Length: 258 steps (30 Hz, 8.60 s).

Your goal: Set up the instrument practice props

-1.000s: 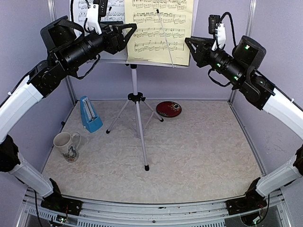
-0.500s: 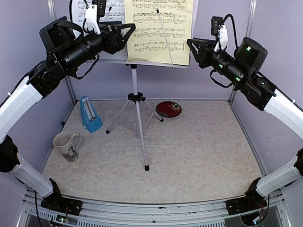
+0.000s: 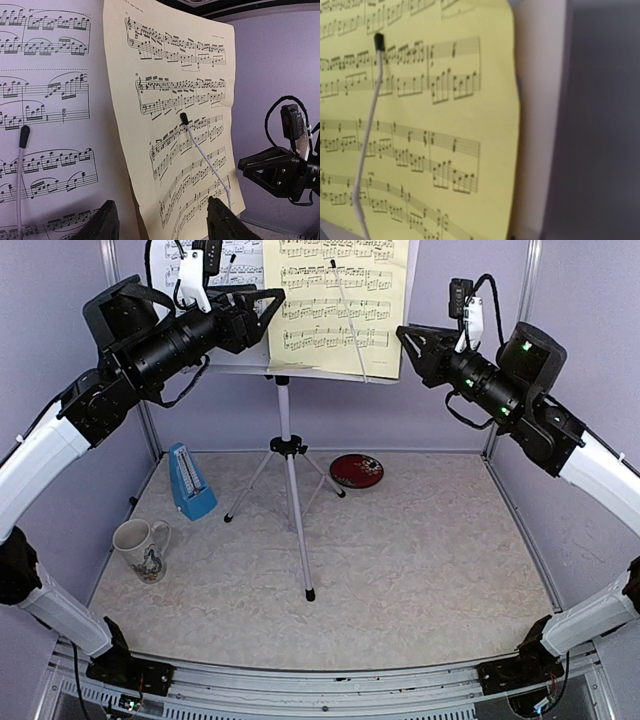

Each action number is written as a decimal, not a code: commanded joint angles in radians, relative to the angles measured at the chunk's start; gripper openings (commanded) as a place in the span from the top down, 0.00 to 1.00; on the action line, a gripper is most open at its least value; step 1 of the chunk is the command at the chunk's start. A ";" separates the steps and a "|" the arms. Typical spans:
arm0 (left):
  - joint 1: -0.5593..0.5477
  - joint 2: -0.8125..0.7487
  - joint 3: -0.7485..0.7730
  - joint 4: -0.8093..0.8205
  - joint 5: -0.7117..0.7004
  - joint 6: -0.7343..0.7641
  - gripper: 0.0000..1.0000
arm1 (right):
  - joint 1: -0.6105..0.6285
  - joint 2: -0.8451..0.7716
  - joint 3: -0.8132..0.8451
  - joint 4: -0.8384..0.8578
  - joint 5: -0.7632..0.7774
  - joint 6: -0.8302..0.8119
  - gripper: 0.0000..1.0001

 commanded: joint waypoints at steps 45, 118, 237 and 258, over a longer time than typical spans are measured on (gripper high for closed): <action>0.006 0.087 0.033 0.036 0.014 -0.082 1.00 | -0.027 -0.018 -0.059 0.065 0.069 -0.002 1.00; 0.065 -0.180 -1.256 0.449 -0.018 -0.586 0.48 | 0.066 0.104 -0.751 0.372 -0.220 0.432 0.39; 0.439 0.235 -0.804 0.410 0.123 -0.446 0.30 | 0.105 0.733 -0.422 0.455 -0.204 0.367 0.92; 0.730 -0.131 -0.787 0.036 -0.073 -0.528 0.01 | 0.133 0.477 -0.521 0.472 -0.201 0.364 0.25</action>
